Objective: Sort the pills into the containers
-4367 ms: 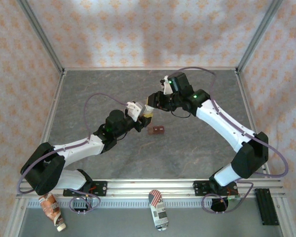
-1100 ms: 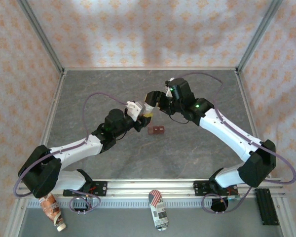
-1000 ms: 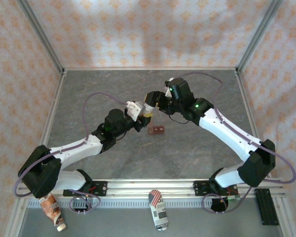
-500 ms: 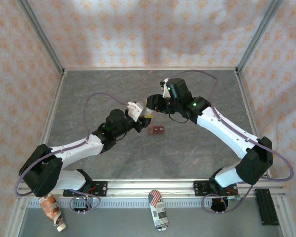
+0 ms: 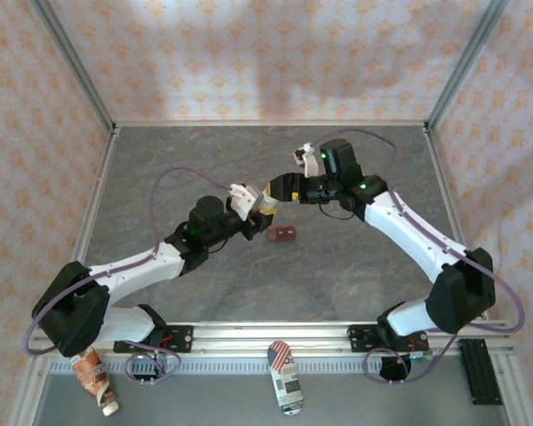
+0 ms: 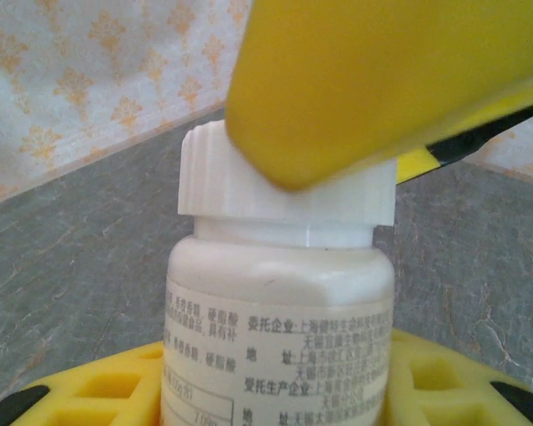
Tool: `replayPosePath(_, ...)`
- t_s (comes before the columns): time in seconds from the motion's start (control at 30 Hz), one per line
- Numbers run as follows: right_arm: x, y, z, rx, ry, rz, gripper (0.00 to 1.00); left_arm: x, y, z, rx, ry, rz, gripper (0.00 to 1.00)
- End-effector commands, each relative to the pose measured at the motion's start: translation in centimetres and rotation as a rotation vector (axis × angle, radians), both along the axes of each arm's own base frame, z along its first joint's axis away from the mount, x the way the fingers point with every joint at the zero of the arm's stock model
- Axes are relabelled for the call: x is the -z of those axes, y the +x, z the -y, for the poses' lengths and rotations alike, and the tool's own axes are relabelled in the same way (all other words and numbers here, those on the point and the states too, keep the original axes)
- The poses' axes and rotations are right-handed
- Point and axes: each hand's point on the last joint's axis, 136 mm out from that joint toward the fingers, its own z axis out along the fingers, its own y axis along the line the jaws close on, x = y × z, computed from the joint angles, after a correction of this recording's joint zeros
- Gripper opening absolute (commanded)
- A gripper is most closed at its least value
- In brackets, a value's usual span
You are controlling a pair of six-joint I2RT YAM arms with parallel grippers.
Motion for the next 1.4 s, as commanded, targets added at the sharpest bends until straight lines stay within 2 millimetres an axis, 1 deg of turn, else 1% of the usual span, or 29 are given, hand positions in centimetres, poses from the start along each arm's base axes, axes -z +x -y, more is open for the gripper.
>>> replayPosePath(0.0,-3.3,1.4,2.1,0.210,0.071,0.012,0.77,-2.5,0.2,0.0,-0.003,-0.050,0.063,0.00)
replayPosePath(0.1,-3.9,2.2,3.4,0.357,0.108,-0.041,0.77,-2.3,0.3,0.0,-0.007,-0.049,0.062,0.00)
replayPosePath(0.17,-3.9,2.3,3.7,0.406,0.121,-0.075,0.77,-2.3,0.4,0.0,-0.007,-0.050,0.063,0.00)
replayPosePath(0.27,-3.7,2.1,3.2,0.429,0.091,-0.099,0.76,-2.3,0.4,0.1,-0.007,-0.051,0.063,0.00)
replayPosePath(0.43,-3.1,1.8,1.4,0.403,0.050,-0.105,0.75,-2.2,0.6,0.2,-0.009,-0.053,0.062,0.00)
replayPosePath(0.57,-2.7,1.6,0.1,0.370,0.050,-0.113,0.72,-2.2,0.6,0.2,-0.012,-0.057,0.059,0.00)
replayPosePath(0.87,-1.8,0.7,-1.2,0.321,0.020,-0.113,0.64,-2.1,0.8,0.3,-0.010,-0.057,0.059,0.00)
replayPosePath(0.93,-1.5,0.6,-1.4,0.316,0.012,-0.115,0.60,-2.1,0.8,0.3,-0.010,-0.057,0.057,0.00)
replayPosePath(1.13,-0.7,0.8,-1.4,0.294,-0.025,-0.090,0.44,-2.0,0.9,0.4,-0.010,-0.058,0.054,0.00)
replayPosePath(1.27,-0.1,0.7,-1.9,0.210,-0.066,-0.036,0.39,-1.9,0.8,0.3,-0.012,-0.057,0.046,0.00)
replayPosePath(1.37,0.5,0.8,-2.3,0.103,-0.072,0.005,0.37,-1.9,0.7,0.2,-0.013,-0.061,0.042,0.00)
